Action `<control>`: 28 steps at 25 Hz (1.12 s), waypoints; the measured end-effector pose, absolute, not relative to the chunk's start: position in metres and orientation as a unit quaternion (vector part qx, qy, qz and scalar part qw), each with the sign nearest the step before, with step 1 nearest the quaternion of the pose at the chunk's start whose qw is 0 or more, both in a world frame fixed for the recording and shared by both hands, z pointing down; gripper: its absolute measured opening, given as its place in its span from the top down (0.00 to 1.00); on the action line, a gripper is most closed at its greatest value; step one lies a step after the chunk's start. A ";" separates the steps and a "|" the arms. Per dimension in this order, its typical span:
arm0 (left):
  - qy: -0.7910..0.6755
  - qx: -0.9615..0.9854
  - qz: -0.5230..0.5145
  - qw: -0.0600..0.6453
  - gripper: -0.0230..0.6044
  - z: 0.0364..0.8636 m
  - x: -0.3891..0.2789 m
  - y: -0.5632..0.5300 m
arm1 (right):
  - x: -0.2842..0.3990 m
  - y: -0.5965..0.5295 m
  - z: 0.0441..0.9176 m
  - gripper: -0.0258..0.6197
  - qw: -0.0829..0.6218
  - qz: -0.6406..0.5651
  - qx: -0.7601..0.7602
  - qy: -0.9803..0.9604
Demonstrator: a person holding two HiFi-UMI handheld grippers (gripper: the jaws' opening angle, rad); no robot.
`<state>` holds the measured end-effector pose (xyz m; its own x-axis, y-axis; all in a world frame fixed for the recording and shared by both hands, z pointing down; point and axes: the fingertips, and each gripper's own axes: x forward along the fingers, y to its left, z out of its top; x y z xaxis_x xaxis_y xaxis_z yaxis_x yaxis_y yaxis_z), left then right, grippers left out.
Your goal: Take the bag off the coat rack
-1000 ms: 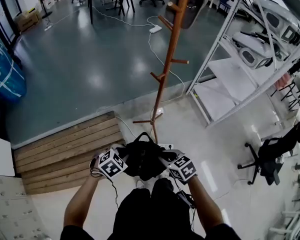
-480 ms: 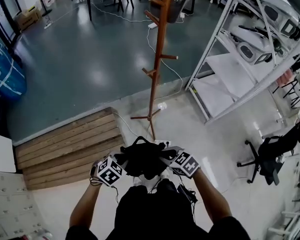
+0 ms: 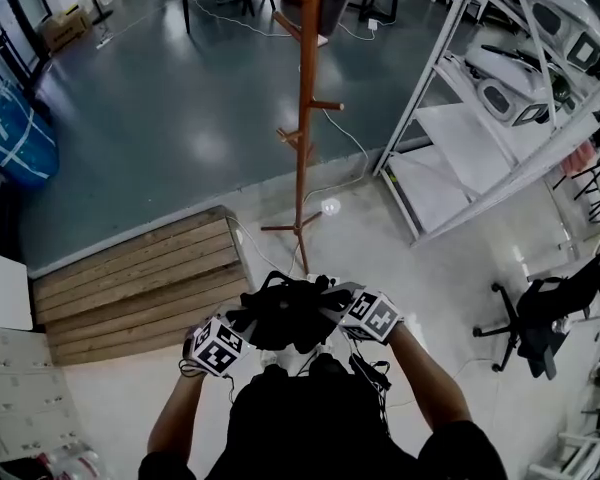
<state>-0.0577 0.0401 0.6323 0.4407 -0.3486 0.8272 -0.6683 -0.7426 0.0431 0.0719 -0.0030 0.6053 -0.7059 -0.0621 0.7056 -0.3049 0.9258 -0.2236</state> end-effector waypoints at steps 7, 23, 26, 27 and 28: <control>-0.307 0.826 0.433 0.187 0.84 0.632 -0.044 0.046 | 0.086 0.001 0.611 0.86 0.365 0.173 0.095 -0.910; -0.296 0.828 0.437 0.192 0.84 0.635 -0.027 0.059 | 0.103 0.016 0.614 0.86 0.368 0.185 0.089 -0.907; -0.295 0.827 0.437 0.193 0.84 0.636 -0.025 0.060 | 0.106 0.015 0.617 0.86 0.370 0.178 0.088 -0.907; -0.295 0.827 0.437 0.193 0.84 0.636 -0.025 0.060 | 0.107 0.014 0.619 0.86 0.371 0.176 0.088 -0.908; -0.295 0.827 0.437 0.193 0.84 0.636 -0.024 0.060 | 0.107 0.014 0.620 0.86 0.371 0.176 0.089 -0.908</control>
